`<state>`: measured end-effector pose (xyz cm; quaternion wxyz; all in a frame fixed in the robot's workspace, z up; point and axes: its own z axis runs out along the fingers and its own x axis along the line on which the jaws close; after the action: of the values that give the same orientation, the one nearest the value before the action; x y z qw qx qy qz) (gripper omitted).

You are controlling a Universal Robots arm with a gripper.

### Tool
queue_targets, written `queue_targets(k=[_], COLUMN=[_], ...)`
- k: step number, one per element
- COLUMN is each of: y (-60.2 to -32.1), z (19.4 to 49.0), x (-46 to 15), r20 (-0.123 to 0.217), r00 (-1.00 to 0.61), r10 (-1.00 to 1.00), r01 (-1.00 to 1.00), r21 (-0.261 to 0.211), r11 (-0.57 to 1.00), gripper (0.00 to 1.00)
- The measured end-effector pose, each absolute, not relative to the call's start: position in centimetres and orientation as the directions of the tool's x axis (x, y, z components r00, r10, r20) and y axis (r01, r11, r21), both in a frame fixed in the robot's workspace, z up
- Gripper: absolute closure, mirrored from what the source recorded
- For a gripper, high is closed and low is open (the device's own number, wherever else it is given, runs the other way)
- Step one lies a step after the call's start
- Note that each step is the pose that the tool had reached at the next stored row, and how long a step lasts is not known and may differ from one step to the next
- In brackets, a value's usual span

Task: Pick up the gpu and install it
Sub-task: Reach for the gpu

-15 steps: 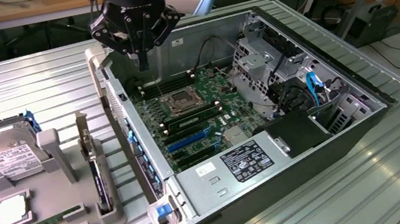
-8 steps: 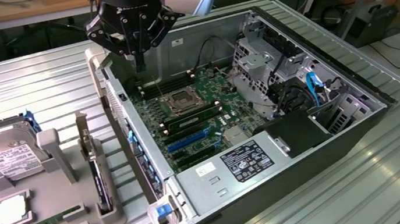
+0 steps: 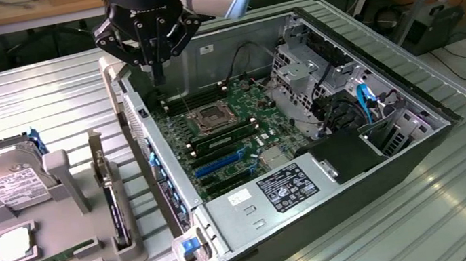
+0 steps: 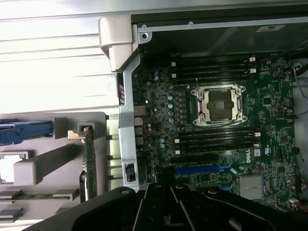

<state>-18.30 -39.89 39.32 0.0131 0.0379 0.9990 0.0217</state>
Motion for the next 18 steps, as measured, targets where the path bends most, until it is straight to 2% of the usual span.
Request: queue_targets(k=[18], y=[-39.9], z=[39.3], x=[-19.7], r20=[-0.024], r00=[-0.997], r10=[0.076], r01=[0.075], r21=[0.044], r11=[0.996], gripper=[0.89])
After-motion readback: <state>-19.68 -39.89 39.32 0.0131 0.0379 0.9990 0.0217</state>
